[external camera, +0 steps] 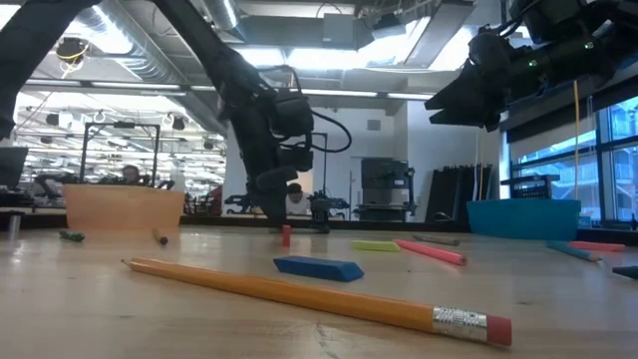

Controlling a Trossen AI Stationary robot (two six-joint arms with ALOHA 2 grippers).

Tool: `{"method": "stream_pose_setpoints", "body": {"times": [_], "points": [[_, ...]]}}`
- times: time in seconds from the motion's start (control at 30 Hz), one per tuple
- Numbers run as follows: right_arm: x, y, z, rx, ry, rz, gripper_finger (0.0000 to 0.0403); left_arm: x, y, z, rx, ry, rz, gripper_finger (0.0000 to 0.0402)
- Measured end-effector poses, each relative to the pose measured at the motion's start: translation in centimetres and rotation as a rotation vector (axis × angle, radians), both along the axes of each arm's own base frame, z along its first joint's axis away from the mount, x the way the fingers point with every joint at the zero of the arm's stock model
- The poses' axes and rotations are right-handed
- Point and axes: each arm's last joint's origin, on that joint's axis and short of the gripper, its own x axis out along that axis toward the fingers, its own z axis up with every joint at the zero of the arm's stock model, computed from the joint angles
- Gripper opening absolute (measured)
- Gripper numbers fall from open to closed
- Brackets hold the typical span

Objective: Sort crayons/erasers/pens/pencils in bins
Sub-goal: Put the left gray crayon into the orange bin

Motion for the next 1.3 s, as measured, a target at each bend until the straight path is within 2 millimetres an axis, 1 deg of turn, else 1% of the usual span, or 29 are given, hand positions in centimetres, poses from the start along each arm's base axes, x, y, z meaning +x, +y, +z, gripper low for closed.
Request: {"method": "stream_pose_setpoints", "body": {"times": [0.1,0.17,0.3,0.4,0.53,0.6,0.73,0.83,0.9,0.97,1.07,1.13,1.3], "points": [[0.0,0.0,0.0,0.000,0.000,0.000,0.0236,-0.2,-1.0,1.0,-0.027,-0.003,0.000,0.0012],[0.0,0.0,0.0,-0.001,0.000,0.000,0.0236,-0.3,-1.6,2.3,-0.025,-0.029,-0.003,0.0012],[0.0,0.0,0.0,-0.004,0.001,0.000,0.0236,-1.4,-2.5,4.7,-0.014,-0.009,0.005,0.0012],[0.0,0.0,0.0,-0.004,0.001,0.000,0.0236,-2.7,-2.8,6.6,0.039,0.028,0.030,0.0013],[0.0,0.0,0.0,-0.003,0.003,0.000,0.0236,-5.2,-2.4,8.7,0.144,0.137,0.122,0.0013],[0.0,0.0,0.0,-0.003,0.004,-0.001,0.0236,-6.9,-2.0,9.7,0.184,0.201,0.190,0.0013],[-0.1,0.0,-0.2,0.002,0.020,-0.001,0.0236,-10.1,-1.0,11.5,0.220,0.274,0.334,0.0013],[-0.1,0.0,-0.3,0.007,0.032,-0.002,0.0236,-12.4,-0.1,13.0,0.259,0.271,0.460,0.0013],[-0.1,0.0,-0.3,0.015,0.028,-0.005,0.0236,-13.8,0.5,13.5,0.275,0.263,0.530,0.0013],[-0.1,0.0,-0.3,0.024,0.025,-0.007,0.0236,-15.1,1.0,13.4,0.279,0.256,0.600,0.0013],[-0.1,0.0,-0.4,0.028,0.029,-0.007,0.0236,-16.9,1.6,12.3,0.261,0.281,0.686,0.0013],[-0.1,0.0,-0.4,0.032,0.029,-0.007,0.0236,-17.8,1.8,11.1,0.242,0.303,0.739,0.0013],[-0.1,0.0,-0.4,0.038,0.026,-0.008,0.0236,-19.6,1.6,7.4,0.189,0.361,0.841,0.0013]]}}
